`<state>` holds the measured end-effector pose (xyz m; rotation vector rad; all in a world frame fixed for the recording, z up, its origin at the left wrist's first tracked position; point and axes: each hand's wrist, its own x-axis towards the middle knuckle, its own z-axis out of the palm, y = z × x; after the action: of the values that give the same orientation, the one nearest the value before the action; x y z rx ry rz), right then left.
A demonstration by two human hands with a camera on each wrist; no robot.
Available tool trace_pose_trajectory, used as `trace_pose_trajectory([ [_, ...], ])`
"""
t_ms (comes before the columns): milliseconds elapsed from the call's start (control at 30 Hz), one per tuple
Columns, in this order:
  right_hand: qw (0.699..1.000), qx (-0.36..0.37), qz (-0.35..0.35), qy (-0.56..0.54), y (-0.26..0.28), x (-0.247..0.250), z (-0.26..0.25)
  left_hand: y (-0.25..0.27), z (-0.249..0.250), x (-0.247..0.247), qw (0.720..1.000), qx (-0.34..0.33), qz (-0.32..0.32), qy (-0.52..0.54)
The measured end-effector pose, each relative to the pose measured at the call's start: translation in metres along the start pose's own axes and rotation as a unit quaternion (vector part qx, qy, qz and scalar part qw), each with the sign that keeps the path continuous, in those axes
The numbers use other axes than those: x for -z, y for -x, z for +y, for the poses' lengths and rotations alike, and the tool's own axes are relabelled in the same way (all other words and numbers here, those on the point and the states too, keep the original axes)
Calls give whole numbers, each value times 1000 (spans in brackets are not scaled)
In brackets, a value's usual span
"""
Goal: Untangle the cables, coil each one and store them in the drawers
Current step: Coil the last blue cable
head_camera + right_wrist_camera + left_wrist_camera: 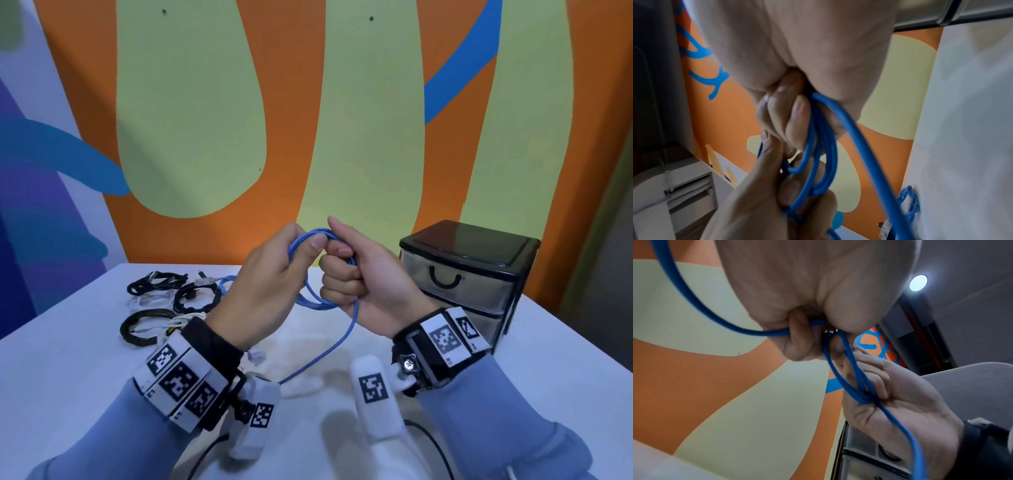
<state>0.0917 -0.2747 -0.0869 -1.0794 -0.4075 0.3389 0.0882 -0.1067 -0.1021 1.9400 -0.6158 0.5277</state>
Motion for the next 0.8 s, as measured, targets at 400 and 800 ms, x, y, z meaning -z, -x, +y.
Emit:
trace_pose_trajectory([
  [400, 980, 110, 148, 73, -2, 1, -4, -4, 2, 13, 1000, 10, -3, 26],
  [800, 999, 34, 22, -1, 11, 0, -18, -12, -22, 31, 978, -133, 84, -140],
])
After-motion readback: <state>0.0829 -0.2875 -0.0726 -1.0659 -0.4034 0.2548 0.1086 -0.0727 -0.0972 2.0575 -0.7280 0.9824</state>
